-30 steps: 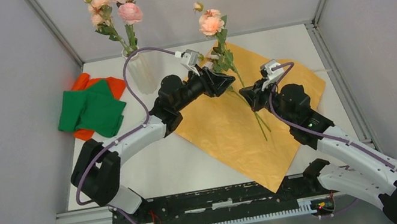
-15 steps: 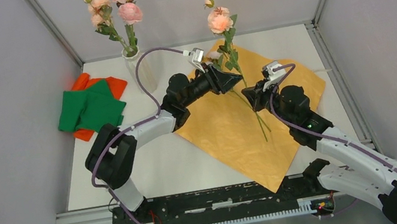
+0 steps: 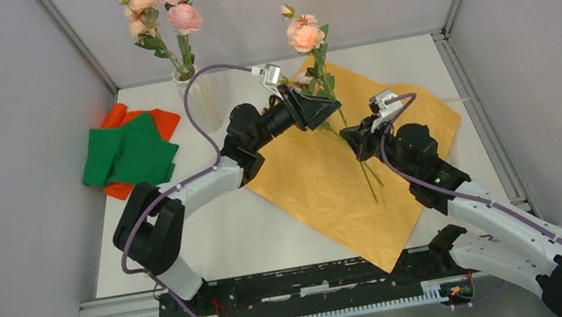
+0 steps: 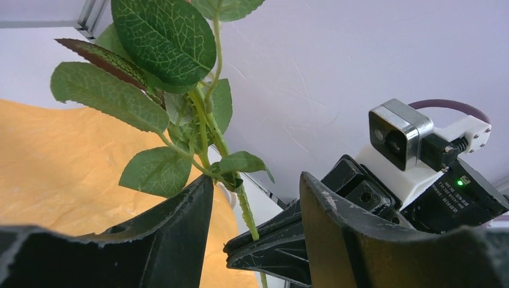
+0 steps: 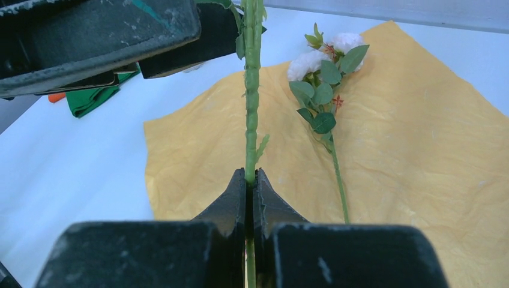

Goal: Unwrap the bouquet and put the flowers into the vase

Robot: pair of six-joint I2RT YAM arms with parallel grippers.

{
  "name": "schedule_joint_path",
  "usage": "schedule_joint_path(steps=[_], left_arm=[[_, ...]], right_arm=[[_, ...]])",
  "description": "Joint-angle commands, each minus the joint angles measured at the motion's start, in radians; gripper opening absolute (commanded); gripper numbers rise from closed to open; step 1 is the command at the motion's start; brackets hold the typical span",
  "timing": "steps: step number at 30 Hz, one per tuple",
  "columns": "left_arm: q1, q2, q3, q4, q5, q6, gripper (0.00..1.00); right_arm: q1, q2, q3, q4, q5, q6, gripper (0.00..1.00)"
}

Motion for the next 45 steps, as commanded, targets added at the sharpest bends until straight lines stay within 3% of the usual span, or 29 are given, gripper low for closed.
schedule_joint_path(steps=[1,16,19,23,26,28,30,35,36,38,40,42,45], left_arm=[[0.007,0.012,0.083,0.014,0.033,0.0,0.61],[0.008,0.072,0.096,0.052,0.037,-0.019,0.6],[0.008,0.083,0.115,0.058,0.04,-0.028,0.53],[0.009,0.088,0.144,0.034,0.038,-0.019,0.51],[0.01,0.085,0.154,0.023,0.04,-0.015,0.36],[0.011,0.081,0.153,0.014,0.041,-0.009,0.16],[0.009,0.076,0.148,0.013,0.039,-0.007,0.05],[0.012,0.033,0.135,-0.064,0.01,0.074,0.02],[0.013,0.017,0.14,-0.108,-0.004,0.114,0.02],[0.014,-0.023,0.164,-0.233,-0.038,0.221,0.02],[0.015,-0.072,0.19,-0.372,-0.112,0.351,0.02],[0.015,-0.128,0.215,-0.491,-0.237,0.476,0.02],[0.027,-0.182,0.279,-0.645,-0.456,0.64,0.02]], right_arm=[[0.005,-0.011,-0.008,0.062,-0.029,0.02,0.0],[0.004,-0.045,0.018,0.022,-0.024,-0.005,0.0],[0.003,-0.034,0.011,0.031,-0.029,0.001,0.0],[0.004,-0.024,0.01,0.037,-0.03,0.007,0.0],[0.003,-0.023,0.007,0.04,-0.029,0.008,0.0],[0.004,-0.022,0.003,0.041,-0.029,0.009,0.0],[0.004,-0.023,0.001,0.043,-0.03,0.009,0.0],[0.003,-0.027,-0.001,0.044,-0.029,0.009,0.01],[0.004,-0.027,0.001,0.041,-0.029,0.009,0.11],[0.003,-0.032,-0.002,0.041,-0.017,0.009,0.4],[0.003,-0.045,-0.008,0.045,0.0,0.009,0.61],[0.004,-0.063,-0.015,0.046,0.025,0.011,0.72],[0.003,-0.098,-0.03,0.049,0.054,0.008,0.76]])
